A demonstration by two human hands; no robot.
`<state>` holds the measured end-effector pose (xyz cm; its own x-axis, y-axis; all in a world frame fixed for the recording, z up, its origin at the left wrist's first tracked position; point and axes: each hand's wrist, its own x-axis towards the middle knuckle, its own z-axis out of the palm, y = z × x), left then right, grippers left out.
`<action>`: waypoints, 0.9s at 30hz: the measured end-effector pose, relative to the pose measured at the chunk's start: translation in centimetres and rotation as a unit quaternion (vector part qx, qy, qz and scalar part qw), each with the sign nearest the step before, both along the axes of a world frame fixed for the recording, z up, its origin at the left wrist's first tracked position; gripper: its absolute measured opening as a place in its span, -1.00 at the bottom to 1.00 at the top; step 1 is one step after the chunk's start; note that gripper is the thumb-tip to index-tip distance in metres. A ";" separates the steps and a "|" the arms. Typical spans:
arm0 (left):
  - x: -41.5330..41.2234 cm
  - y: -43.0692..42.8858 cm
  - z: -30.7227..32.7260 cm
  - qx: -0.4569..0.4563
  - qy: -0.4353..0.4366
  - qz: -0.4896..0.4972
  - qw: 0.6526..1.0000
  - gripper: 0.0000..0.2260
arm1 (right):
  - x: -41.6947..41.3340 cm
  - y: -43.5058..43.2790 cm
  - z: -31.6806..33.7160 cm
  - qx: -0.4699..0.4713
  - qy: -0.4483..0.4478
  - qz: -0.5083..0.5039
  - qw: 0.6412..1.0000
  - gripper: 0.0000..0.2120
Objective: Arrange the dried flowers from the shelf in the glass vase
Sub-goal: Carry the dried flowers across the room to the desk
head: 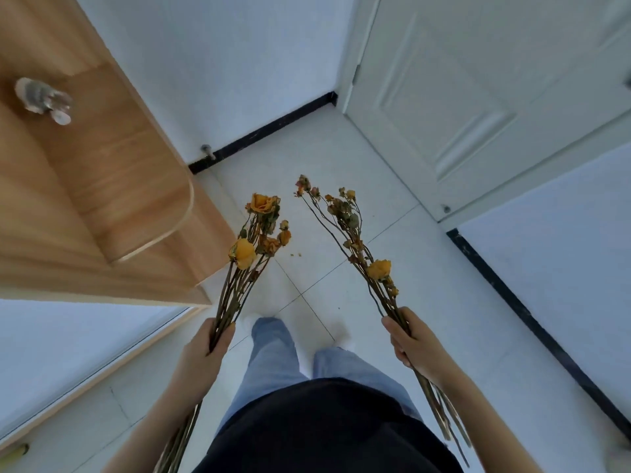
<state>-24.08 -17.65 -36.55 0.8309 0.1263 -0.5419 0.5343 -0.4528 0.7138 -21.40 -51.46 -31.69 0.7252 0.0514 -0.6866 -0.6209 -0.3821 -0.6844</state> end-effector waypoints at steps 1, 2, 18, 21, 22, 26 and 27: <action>0.3 -0.6 -0.1 0.008 -0.005 -0.016 1.000 -0.78 | -1.0 -0.8 -0.1 0.001 -0.003 -0.018 1.000 -0.73; 0.6 -1.3 -0.2 0.014 -0.013 -0.031 0.999 -0.79 | -2.1 -1.7 -0.3 0.000 -0.005 -0.034 0.999 -0.73; -2.9 -26.4 0.9 0.021 -0.037 -0.282 0.958 -0.79 | -25.1 -20.3 -1.9 -0.006 0.005 -0.312 0.950 -0.76; -3.2 -32.1 1.6 0.000 -0.045 -0.372 0.927 -0.82 | -29.7 -22.1 -1.8 -0.007 0.003 -0.386 0.922 -0.76; -3.3 -34.1 1.9 -0.003 -0.048 -0.402 0.914 -0.82 | -31.0 -22.5 -1.8 -0.009 0.002 -0.412 0.911 -0.77; -3.6 -42.3 2.4 0.000 -0.039 -0.522 0.852 -0.84 | -35.7 -23.7 -2.1 -0.019 0.001 -0.527 0.850 -0.75; -3.7 -44.3 2.3 0.003 -0.037 -0.552 0.833 -0.83 | -36.7 -23.9 -2.2 -0.017 0.002 -0.554 0.832 -0.75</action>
